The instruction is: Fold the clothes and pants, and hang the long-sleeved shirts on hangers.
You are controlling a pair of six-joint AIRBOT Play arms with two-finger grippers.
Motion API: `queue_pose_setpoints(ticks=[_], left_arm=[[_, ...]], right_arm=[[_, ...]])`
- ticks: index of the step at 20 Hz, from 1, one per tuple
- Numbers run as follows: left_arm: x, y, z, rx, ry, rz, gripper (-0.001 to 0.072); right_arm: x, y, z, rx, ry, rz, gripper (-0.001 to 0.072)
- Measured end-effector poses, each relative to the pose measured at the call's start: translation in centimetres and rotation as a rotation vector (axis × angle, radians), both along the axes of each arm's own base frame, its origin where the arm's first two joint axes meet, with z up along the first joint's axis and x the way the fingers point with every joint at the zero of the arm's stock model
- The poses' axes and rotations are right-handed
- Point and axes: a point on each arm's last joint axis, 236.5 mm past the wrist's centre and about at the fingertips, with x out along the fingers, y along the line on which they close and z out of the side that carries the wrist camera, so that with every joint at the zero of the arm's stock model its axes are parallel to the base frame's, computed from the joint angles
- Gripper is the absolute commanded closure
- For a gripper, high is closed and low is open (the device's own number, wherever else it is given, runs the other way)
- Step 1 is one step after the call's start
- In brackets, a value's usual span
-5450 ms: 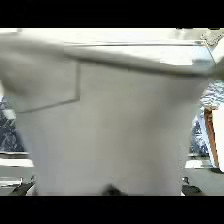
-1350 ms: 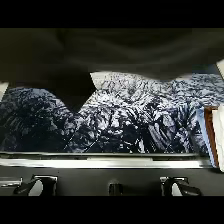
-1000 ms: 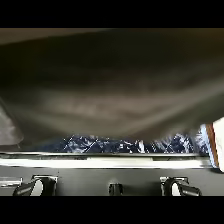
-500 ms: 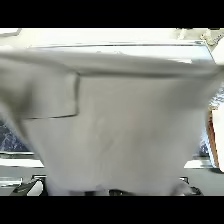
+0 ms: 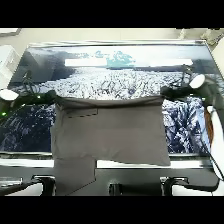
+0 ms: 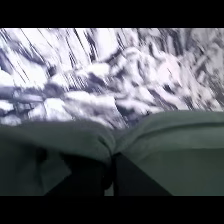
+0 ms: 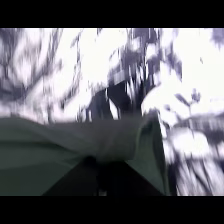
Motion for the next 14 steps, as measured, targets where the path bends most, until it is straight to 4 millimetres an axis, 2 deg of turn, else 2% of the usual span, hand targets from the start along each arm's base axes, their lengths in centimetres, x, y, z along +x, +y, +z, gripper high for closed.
queue_pose_setpoints(ticks=[2, 6, 9, 12, 14], left_arm=[[3.1, 1.0, -1.2, 0.023, -0.039, 0.045, 0.0681], [8.1, 2.0, -2.3, 0.05, -0.104, 0.099, 0.0681], [10.5, 1.4, -2.9, 0.055, -0.136, 0.109, 0.0681], [11.2, -0.3, -4.3, 0.059, -0.131, 0.085, 0.068], [11.6, -0.9, -3.8, 0.053, -0.139, 0.073, 0.0681]], right_arm=[[3.6, -0.3, -0.6, 0.019, -0.103, -0.094, 0.0679], [8.2, -1.4, -0.9, 0.04, -0.265, -0.22, 0.0679], [9.6, -1.9, -1.6, 0.046, -0.311, -0.26, 0.0678], [9.9, -2.3, -3.2, 0.058, -0.292, -0.291, 0.0678], [10.1, -3.4, -2.9, 0.079, -0.285, -0.335, 0.0678]])
